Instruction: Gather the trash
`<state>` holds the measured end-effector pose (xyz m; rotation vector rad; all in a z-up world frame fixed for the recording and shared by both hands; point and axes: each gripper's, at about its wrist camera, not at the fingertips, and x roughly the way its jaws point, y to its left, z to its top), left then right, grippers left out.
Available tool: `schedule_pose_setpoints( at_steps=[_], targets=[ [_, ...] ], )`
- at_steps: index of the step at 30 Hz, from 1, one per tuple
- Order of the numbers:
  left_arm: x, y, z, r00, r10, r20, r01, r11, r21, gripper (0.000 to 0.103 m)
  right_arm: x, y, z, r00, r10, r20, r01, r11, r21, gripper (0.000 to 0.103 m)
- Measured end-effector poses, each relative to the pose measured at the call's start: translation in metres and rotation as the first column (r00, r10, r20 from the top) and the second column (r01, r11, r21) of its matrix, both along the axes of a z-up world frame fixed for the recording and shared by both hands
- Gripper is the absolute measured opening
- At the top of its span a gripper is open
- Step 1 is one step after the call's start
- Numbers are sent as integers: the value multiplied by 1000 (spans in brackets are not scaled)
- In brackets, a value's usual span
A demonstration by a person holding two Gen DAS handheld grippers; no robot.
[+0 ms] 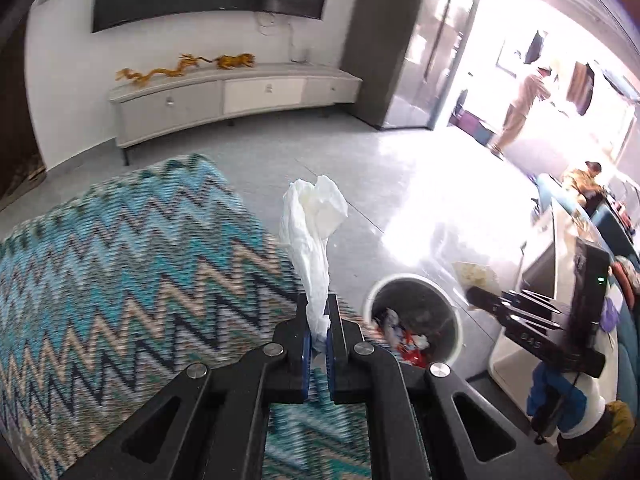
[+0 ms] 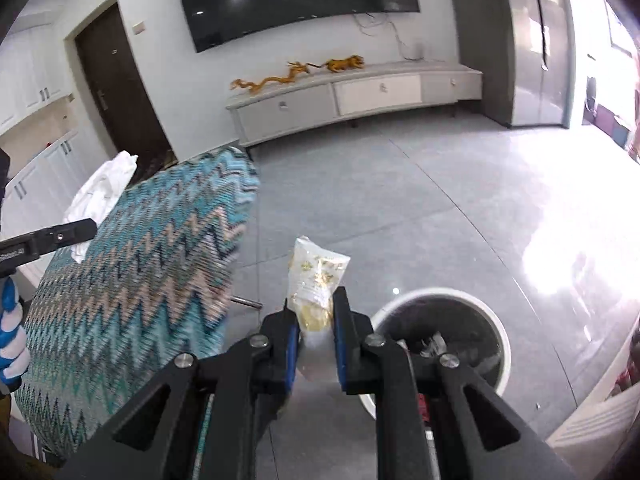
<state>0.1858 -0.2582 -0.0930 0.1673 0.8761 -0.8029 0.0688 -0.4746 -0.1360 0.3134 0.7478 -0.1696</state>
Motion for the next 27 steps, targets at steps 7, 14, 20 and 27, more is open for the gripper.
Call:
schedule_pose_setpoints(
  at_steps=[7, 14, 20, 27],
  targets=[
    [-19, -130, -47, 968, -178, -177, 194, 978, 74, 7, -26, -79, -87, 979, -163, -125, 180, 974, 136, 17],
    [-19, -196, -101, 932, -199, -304, 244, 962, 120, 9, -30, -117, -146, 951, -210, -225, 253, 950, 184, 17],
    [-17, -219, -123, 925, -185, -332, 242, 960, 140, 35, -28, -130, -178, 933, -229, -279, 288, 938, 192, 31],
    [-22, -219, -115, 934, -193, -302, 241, 962, 129, 36, -26, -131, -191, 918, -256, -304, 322, 927, 192, 47]
  ],
)
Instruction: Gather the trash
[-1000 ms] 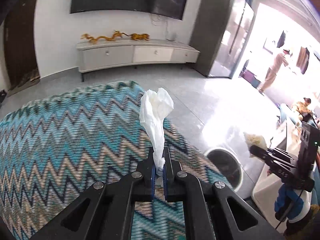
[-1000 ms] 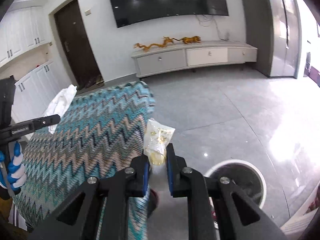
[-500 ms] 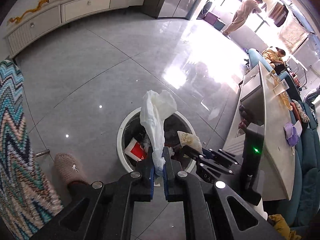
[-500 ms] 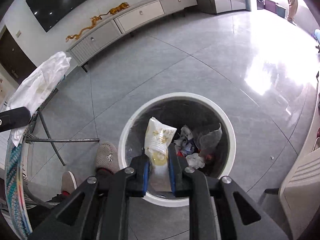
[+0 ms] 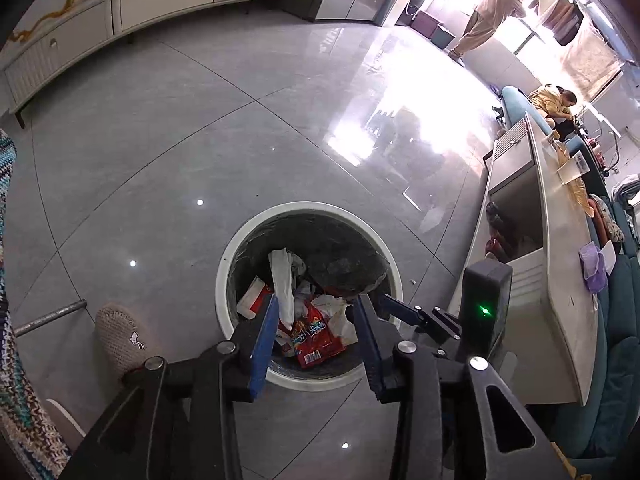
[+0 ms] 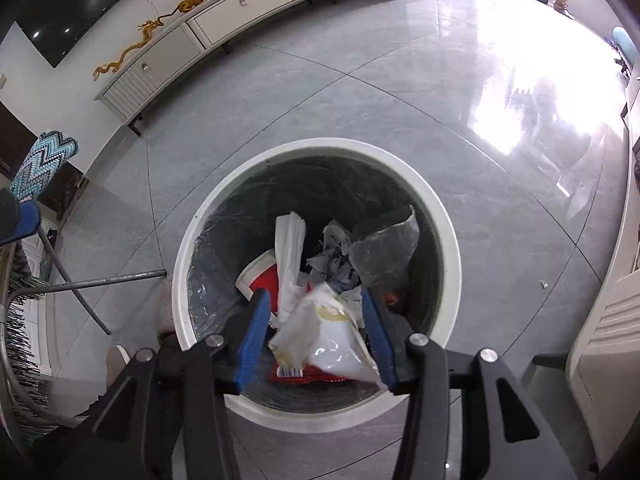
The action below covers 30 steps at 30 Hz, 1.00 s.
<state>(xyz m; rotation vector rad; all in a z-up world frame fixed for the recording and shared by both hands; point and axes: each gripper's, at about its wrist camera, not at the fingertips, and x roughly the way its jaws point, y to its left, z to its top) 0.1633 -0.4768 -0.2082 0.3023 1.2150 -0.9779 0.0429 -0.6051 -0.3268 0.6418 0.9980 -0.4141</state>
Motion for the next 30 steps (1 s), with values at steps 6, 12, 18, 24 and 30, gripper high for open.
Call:
schedule_pose_setpoints(
  at_steps=[6, 12, 18, 24, 30],
  targets=[
    [-10, 33, 40, 987, 51, 155, -46, 998, -34, 44, 0, 9, 25, 1000, -5, 16, 6, 999, -44, 52],
    [-13, 102, 89, 931, 173, 321, -154, 984, -84, 59, 2, 47, 90, 997, 36, 73, -23, 985, -168, 53],
    [-17, 197, 138, 805, 344, 483, -324, 937, -129, 67, 17, 118, 175, 966, 161, 202, -100, 954, -283, 62],
    [-26, 311, 182, 635, 528, 564, -499, 837, -223, 77, 32, 214, 250, 891, 343, 297, -209, 892, -402, 73],
    [-50, 402, 217, 427, 636, 643, -610, 728, -314, 91, 38, 298, 309, 797, 490, 354, -276, 816, -508, 86]
  ],
)
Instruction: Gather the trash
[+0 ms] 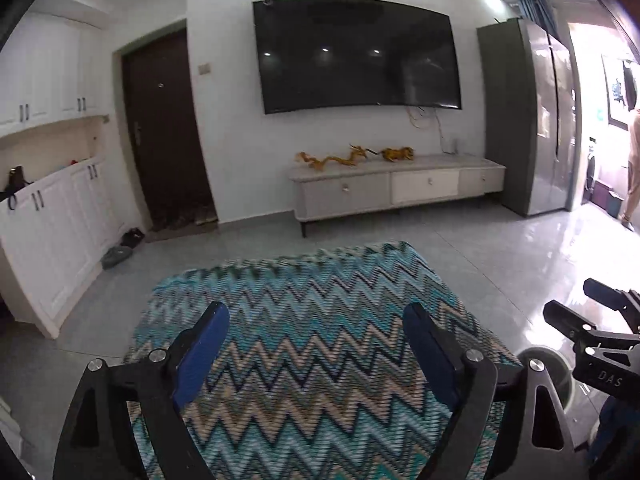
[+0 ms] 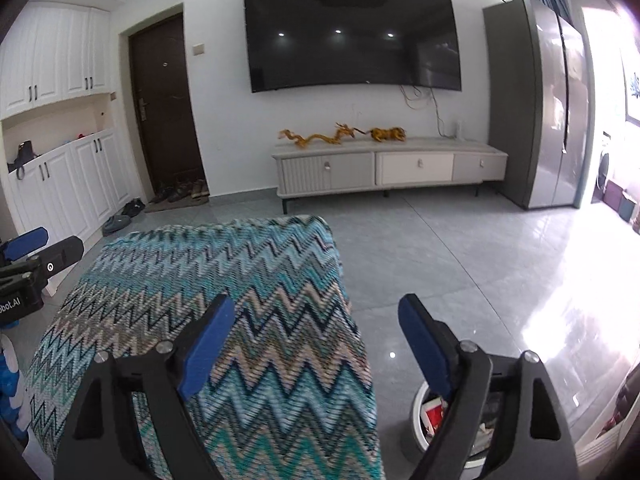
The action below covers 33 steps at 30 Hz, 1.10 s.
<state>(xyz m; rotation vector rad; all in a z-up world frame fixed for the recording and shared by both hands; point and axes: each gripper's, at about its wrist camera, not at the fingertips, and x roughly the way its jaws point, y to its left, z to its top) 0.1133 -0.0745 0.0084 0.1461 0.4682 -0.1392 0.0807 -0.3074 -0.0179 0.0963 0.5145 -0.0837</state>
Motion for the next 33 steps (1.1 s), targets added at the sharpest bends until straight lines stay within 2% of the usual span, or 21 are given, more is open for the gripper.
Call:
schedule_pose_setpoints(
  at_steps=[2, 7, 16, 24, 30, 33],
  targets=[
    [-7, 25, 7, 998, 50, 25, -50, 999, -19, 96, -1, 20, 14, 999, 30, 29, -29, 999, -30, 90],
    [-25, 68, 20, 986, 148, 76, -144, 988, -51, 103, -2, 57, 37, 994, 74, 79, -68, 995, -76, 91],
    [-34, 98, 20, 968, 236, 84, -228, 969, -91, 103, -8, 87, 45, 993, 52, 106, -37, 990, -137, 93],
    [-42, 107, 13, 956, 266, 121, -255, 962, -99, 103, -13, 89, 49, 990, -58, 132, 82, 979, -186, 93],
    [-43, 102, 9, 959, 252, 131, -240, 966, -98, 103, -15, 85, 56, 969, -176, 176, 211, 956, -205, 93],
    [-45, 97, 9, 963, 238, 130, -227, 970, -92, 103, -18, 85, 58, 962, -193, 191, 232, 950, -209, 93]
  ],
)
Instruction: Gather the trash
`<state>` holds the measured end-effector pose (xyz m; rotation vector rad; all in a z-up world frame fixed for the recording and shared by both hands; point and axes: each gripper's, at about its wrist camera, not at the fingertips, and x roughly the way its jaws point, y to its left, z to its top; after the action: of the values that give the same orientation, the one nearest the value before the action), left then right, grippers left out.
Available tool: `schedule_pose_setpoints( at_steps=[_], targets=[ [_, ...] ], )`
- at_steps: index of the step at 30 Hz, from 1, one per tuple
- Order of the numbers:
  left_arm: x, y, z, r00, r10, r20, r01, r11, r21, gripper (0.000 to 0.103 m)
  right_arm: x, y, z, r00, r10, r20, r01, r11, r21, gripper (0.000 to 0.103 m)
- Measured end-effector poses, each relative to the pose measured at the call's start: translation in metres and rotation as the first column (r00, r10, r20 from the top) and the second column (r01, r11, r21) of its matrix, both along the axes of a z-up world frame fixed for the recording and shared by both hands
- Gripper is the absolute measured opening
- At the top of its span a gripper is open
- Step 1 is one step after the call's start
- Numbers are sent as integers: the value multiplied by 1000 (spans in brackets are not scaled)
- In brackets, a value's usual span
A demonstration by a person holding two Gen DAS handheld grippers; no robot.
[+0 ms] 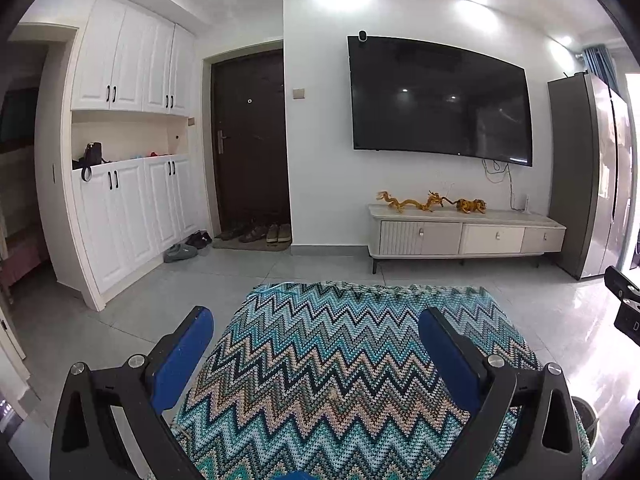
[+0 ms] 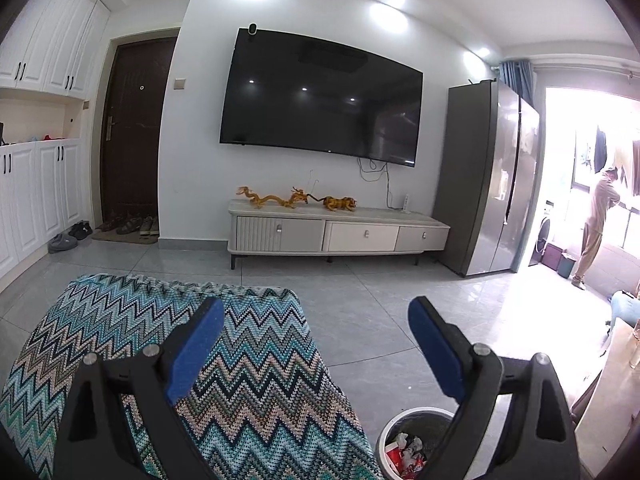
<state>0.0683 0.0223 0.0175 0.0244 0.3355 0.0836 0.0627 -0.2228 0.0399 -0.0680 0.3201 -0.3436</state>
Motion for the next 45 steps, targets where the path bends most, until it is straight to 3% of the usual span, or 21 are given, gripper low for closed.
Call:
schedule_pose_setpoints(
  at_steps=[14, 45],
  targets=[
    [-16, -12, 8, 999, -26, 18, 26, 999, 28, 103, -16, 9, 3, 998, 62, 21, -62, 998, 21, 94],
    [-34, -12, 14, 999, -28, 32, 27, 1000, 8, 103, -42, -2, 11, 996, 53, 67, -57, 996, 62, 95]
  ],
)
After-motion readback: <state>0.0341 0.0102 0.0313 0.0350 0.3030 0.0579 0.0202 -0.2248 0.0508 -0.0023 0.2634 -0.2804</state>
